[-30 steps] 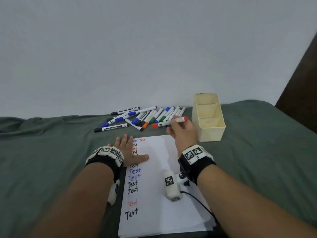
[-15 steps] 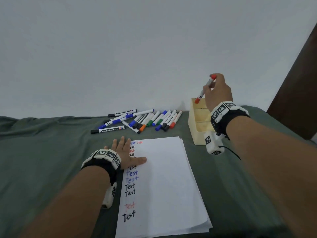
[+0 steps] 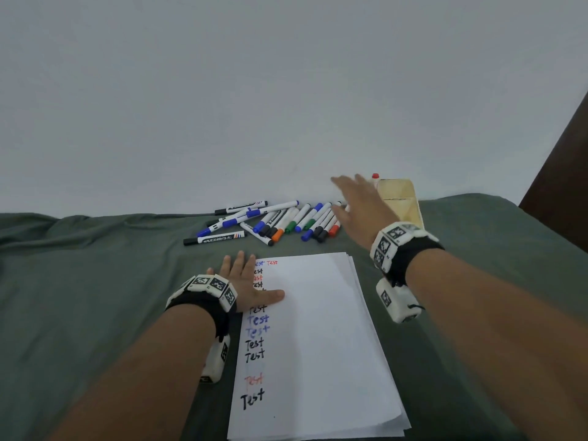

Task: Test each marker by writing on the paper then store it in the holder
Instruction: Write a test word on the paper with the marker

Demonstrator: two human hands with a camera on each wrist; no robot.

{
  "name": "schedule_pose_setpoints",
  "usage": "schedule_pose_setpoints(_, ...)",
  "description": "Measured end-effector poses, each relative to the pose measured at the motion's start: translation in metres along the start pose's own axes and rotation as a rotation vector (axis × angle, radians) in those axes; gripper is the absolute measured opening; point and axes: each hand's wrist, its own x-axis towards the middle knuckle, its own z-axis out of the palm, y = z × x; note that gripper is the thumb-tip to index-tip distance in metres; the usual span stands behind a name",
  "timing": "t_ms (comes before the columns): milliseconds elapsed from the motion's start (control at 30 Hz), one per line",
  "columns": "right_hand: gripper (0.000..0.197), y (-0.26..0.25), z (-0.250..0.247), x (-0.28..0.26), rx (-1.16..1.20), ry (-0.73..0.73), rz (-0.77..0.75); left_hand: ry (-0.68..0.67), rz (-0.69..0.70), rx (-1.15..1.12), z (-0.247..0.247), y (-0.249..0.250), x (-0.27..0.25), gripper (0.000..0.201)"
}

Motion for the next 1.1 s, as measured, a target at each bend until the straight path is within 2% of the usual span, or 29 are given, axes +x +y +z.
schedule_pose_setpoints(67, 0.064, -0.014, 0.021, -0.008, 0.037, -0.202, -0.004, 0.003, -0.002, -0.004, 0.0, 0.001, -0.001, 0.129)
schedule_pose_setpoints(167, 0.079, -0.03, 0.048, -0.016, -0.099, -0.531, -0.025, 0.009, -0.008, 0.012, -0.001, 0.002, -0.002, 0.127)
schedule_pose_setpoints(233, 0.086, -0.036, 0.064, -0.023, -0.216, -0.66, -0.056, 0.01, -0.008, 0.025, -0.001, 0.002, -0.003, 0.123)
schedule_pose_setpoints(300, 0.091, -0.038, 0.076, -0.03, -0.292, -0.718, -0.069, 0.011, -0.004, 0.031, -0.002, 0.003, -0.004, 0.116)
schedule_pose_setpoints(500, 0.1, -0.035, 0.085, -0.033, -0.341, -0.772, -0.064, 0.023, 0.043, -0.011, -0.009, -0.006, -0.003, 0.1)
schedule_pose_setpoints(600, 0.098, -0.035, 0.085, -0.034, -0.321, -0.772, -0.059, 0.12, 0.047, 0.005, -0.022, -0.026, 0.005, 0.101)
schedule_pose_setpoints(733, 0.087, -0.038, 0.083, -0.032, -0.282, -0.743, -0.039, 0.252, -0.045, 0.11, -0.038, -0.064, 0.025, 0.104)
schedule_pose_setpoints(833, 0.081, -0.04, 0.079, -0.028, -0.23, -0.742, -0.007, 0.33, -0.088, -0.014, -0.041, -0.087, 0.037, 0.103)
schedule_pose_setpoints(900, 0.078, -0.04, 0.077, -0.026, -0.201, -0.725, 0.007, 0.391, -0.066, -0.097, -0.043, -0.095, 0.043, 0.105)
schedule_pose_setpoints(1000, 0.073, -0.04, 0.075, -0.026, -0.173, -0.683, 0.008, 0.521, -0.054, 0.011, -0.05, -0.098, 0.046, 0.082)
schedule_pose_setpoints(1100, 0.067, -0.039, 0.072, -0.026, -0.15, -0.656, 0.017, 0.404, -0.049, 0.2, -0.057, -0.098, 0.045, 0.047)
